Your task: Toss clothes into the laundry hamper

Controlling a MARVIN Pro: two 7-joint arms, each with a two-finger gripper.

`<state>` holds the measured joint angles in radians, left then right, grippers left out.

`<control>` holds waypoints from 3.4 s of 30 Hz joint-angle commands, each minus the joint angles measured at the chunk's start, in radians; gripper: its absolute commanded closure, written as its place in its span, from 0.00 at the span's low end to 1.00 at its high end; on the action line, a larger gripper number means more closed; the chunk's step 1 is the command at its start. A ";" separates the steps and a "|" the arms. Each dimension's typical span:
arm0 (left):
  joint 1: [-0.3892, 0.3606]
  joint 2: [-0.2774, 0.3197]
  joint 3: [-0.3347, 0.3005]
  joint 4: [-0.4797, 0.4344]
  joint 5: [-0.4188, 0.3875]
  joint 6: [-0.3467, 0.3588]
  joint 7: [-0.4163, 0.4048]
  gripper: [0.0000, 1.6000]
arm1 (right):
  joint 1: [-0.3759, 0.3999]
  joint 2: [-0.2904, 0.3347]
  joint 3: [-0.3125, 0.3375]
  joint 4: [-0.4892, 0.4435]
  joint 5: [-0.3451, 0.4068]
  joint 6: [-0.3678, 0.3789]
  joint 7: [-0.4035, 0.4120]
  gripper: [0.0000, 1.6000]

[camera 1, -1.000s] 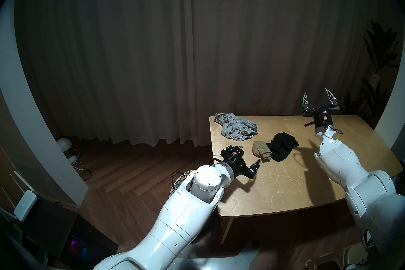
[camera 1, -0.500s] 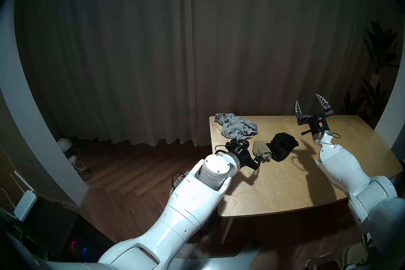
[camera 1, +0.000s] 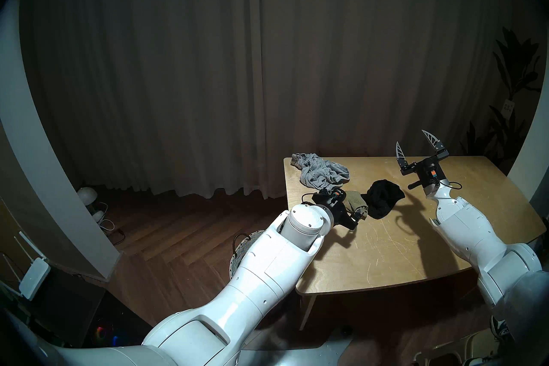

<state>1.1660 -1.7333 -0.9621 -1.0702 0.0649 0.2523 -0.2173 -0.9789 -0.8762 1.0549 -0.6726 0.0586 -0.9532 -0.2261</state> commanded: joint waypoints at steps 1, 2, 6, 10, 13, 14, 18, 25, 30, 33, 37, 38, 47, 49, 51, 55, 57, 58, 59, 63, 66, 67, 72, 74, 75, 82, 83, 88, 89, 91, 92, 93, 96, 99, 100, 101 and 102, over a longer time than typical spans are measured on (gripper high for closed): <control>-0.069 -0.052 -0.010 0.036 -0.004 0.005 0.012 0.00 | -0.006 0.035 0.008 -0.054 0.009 -0.007 0.015 0.00; -0.069 -0.052 -0.010 0.036 -0.004 0.005 0.012 0.00 | -0.006 0.035 0.008 -0.054 0.009 -0.007 0.015 0.00; -0.083 -0.065 -0.013 0.072 -0.005 0.014 0.020 0.00 | -0.017 0.045 0.009 -0.072 0.013 -0.007 0.028 0.00; -0.098 -0.079 -0.016 0.108 -0.006 0.024 0.028 0.00 | -0.028 0.055 0.010 -0.092 0.018 -0.007 0.042 0.00; -0.111 -0.090 -0.017 0.132 -0.008 0.031 0.033 0.00 | -0.036 0.062 0.010 -0.105 0.022 -0.007 0.051 0.00; -0.115 -0.094 -0.017 0.140 -0.009 0.033 0.035 0.00 | -0.038 0.065 0.011 -0.110 0.023 -0.007 0.055 0.00; -0.131 -0.110 -0.017 0.175 -0.014 0.040 0.041 0.00 | -0.050 0.075 0.012 -0.129 0.029 -0.007 0.070 0.00; -0.159 -0.137 -0.014 0.225 -0.028 0.043 0.048 0.00 | -0.067 0.093 0.014 -0.162 0.039 -0.007 0.092 0.00; -0.181 -0.157 -0.002 0.261 -0.039 0.042 0.048 0.00 | -0.082 0.110 0.016 -0.192 0.048 -0.007 0.109 0.00; -0.192 -0.168 0.006 0.279 -0.045 0.041 0.050 0.00 | -0.090 0.119 0.017 -0.210 0.054 -0.007 0.118 0.00; -0.207 -0.182 0.014 0.307 -0.053 0.039 0.053 0.00 | -0.103 0.132 0.020 -0.236 0.063 -0.007 0.132 0.00; -0.211 -0.186 0.015 0.314 -0.055 0.039 0.053 0.00 | -0.106 0.136 0.021 -0.243 0.065 -0.007 0.136 0.00; -0.246 -0.219 0.015 0.357 -0.069 0.035 0.059 0.00 | -0.135 0.165 0.026 -0.298 0.086 -0.007 0.164 0.00; -0.254 -0.221 0.012 0.365 -0.073 0.034 0.060 0.00 | -0.141 0.171 0.027 -0.310 0.091 -0.007 0.170 0.00; -0.261 -0.224 0.011 0.374 -0.076 0.033 0.061 0.00 | -0.149 0.179 0.028 -0.323 0.096 -0.007 0.177 0.00; -0.273 -0.225 0.006 0.389 -0.082 0.031 0.062 0.00 | -0.162 0.192 0.031 -0.348 0.106 -0.007 0.188 0.00; -0.283 -0.226 0.001 0.396 -0.085 0.030 0.063 0.00 | -0.170 0.200 0.032 -0.362 0.113 -0.007 0.195 0.00; -0.288 -0.226 -0.002 0.399 -0.086 0.029 0.063 0.00 | -0.174 0.204 0.033 -0.369 0.116 -0.007 0.198 0.00; -0.292 -0.227 -0.004 0.402 -0.088 0.029 0.064 0.00 | -0.177 0.207 0.034 -0.375 0.119 -0.007 0.201 0.00; -0.308 -0.230 -0.013 0.414 -0.093 0.026 0.066 0.00 | -0.192 0.220 0.036 -0.400 0.130 -0.007 0.212 0.00; -0.317 -0.235 -0.018 0.426 -0.098 0.023 0.067 0.00 | -0.203 0.232 0.039 -0.420 0.139 -0.007 0.221 0.00; -0.319 -0.236 -0.019 0.428 -0.099 0.022 0.067 0.00 | -0.206 0.234 0.039 -0.425 0.142 -0.007 0.223 0.00; -0.324 -0.234 -0.027 0.455 -0.105 0.017 0.069 0.00 | -0.225 0.252 0.042 -0.455 0.157 -0.007 0.236 0.00; -0.326 -0.229 -0.030 0.466 -0.107 0.015 0.069 0.00 | -0.231 0.258 0.044 -0.465 0.162 -0.007 0.241 0.00; -0.327 -0.226 -0.032 0.473 -0.108 0.014 0.069 0.00 | -0.235 0.261 0.044 -0.471 0.166 -0.007 0.244 0.00; -0.330 -0.199 -0.048 0.529 -0.116 0.005 0.071 0.00 | -0.257 0.282 0.048 -0.506 0.186 -0.007 0.261 0.00; -0.332 -0.195 -0.050 0.536 -0.117 0.003 0.071 0.00 | -0.260 0.285 0.048 -0.509 0.188 -0.007 0.263 0.00; -0.336 -0.169 -0.065 0.577 -0.125 -0.003 0.072 0.00 | -0.275 0.298 0.050 -0.530 0.200 -0.007 0.275 0.00; -0.336 -0.165 -0.068 0.583 -0.127 -0.004 0.073 0.00 | -0.278 0.300 0.050 -0.534 0.203 -0.007 0.277 0.00; -0.338 -0.161 -0.072 0.596 -0.131 -0.009 0.072 0.00 | -0.284 0.306 0.051 -0.543 0.208 -0.007 0.281 0.00; -0.339 -0.160 -0.075 0.600 -0.133 -0.013 0.072 0.00 | -0.287 0.309 0.052 -0.547 0.211 -0.007 0.282 0.00; -0.340 -0.160 -0.076 0.603 -0.135 -0.016 0.072 0.00 | -0.290 0.312 0.052 -0.551 0.214 -0.007 0.283 0.00; -0.346 -0.161 -0.082 0.614 -0.143 -0.027 0.071 0.00 | -0.299 0.321 0.053 -0.565 0.223 -0.007 0.287 0.00; -0.352 -0.162 -0.086 0.623 -0.148 -0.036 0.071 0.00 | -0.308 0.329 0.055 -0.577 0.231 -0.007 0.290 0.00; -0.355 -0.162 -0.088 0.626 -0.150 -0.039 0.071 0.00 | -0.311 0.332 0.055 -0.581 0.234 -0.007 0.291 0.00; -0.358 -0.162 -0.090 0.630 -0.153 -0.043 0.071 0.00 | -0.315 0.336 0.056 -0.587 0.238 -0.007 0.291 0.00; -0.360 -0.162 -0.092 0.633 -0.155 -0.045 0.071 0.00 | -0.317 0.338 0.056 -0.591 0.240 -0.007 0.292 0.00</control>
<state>0.8381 -1.8954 -1.0478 -0.4482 -0.0899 0.2216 -0.1475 -1.2866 -0.5693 1.0950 -1.2232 0.2733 -0.9546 0.0688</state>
